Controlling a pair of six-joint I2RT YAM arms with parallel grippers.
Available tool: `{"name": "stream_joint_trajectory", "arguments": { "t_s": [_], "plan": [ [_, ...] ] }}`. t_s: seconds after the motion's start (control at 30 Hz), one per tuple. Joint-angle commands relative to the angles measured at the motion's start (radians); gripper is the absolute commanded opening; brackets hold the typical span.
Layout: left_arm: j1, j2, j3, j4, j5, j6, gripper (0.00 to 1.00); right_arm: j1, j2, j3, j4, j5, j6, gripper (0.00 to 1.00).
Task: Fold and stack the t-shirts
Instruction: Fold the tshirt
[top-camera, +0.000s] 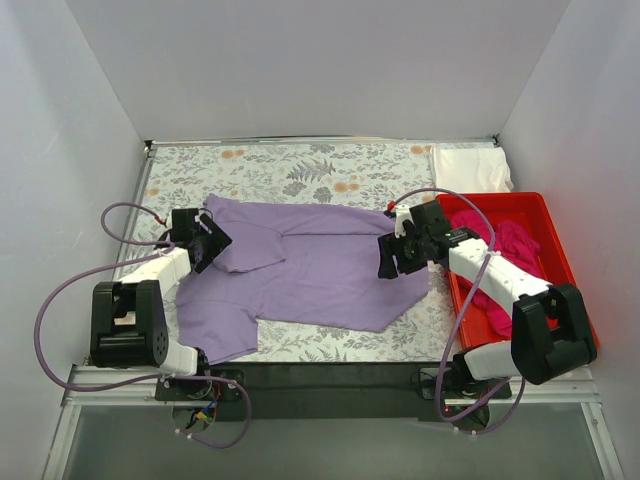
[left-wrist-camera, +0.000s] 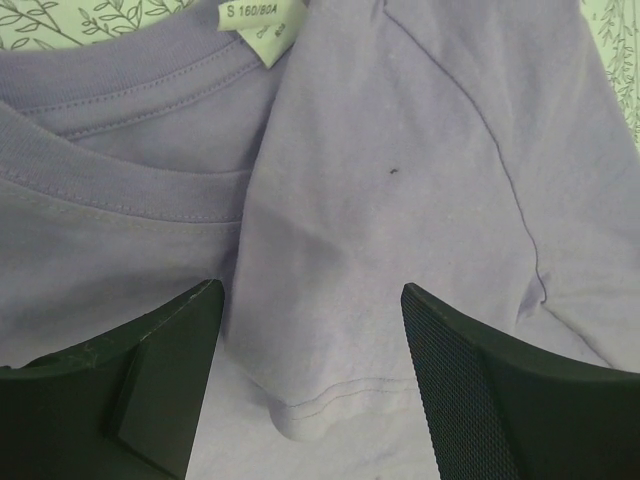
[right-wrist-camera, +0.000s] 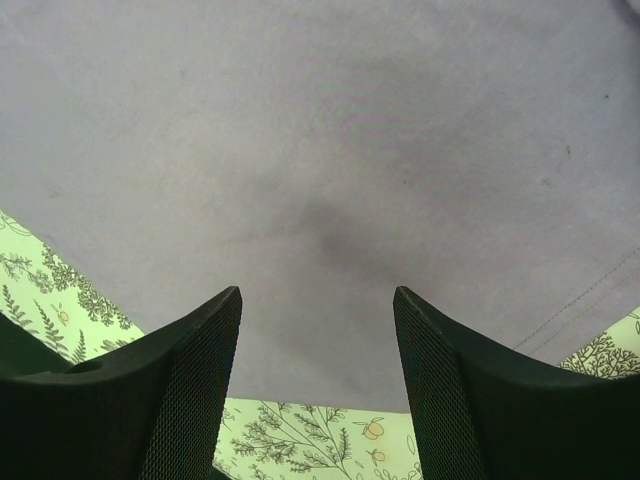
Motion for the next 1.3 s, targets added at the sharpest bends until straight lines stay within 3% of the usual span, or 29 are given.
{"name": "stream_joint_trajectory", "arguments": {
  "t_s": [0.0,0.37,0.73,0.87,1.03,1.27],
  "plan": [
    [0.003,-0.014,-0.004,0.039,0.022,0.012,0.67,0.003,-0.027,-0.009,-0.005,-0.012,-0.018,0.58],
    [0.005,-0.019,-0.012,-0.001,0.099,-0.028,0.65,0.003,-0.019,-0.003,-0.005,-0.006,-0.018,0.58],
    [0.003,-0.204,0.068,-0.208,0.179,-0.125,0.56,0.003,-0.01,0.002,-0.007,0.002,-0.021,0.58],
    [0.005,-0.241,0.092,-0.311,0.128,-0.09,0.56,0.003,-0.01,0.009,-0.009,0.005,-0.022,0.58],
    [0.005,-0.256,0.103,-0.351,-0.041,-0.005,0.6,0.003,-0.016,0.04,-0.013,0.066,-0.004,0.58],
    [0.003,-0.079,0.187,-0.251,-0.091,0.09,0.62,-0.005,0.063,0.144,-0.012,0.143,0.067,0.58]
  ]
}}
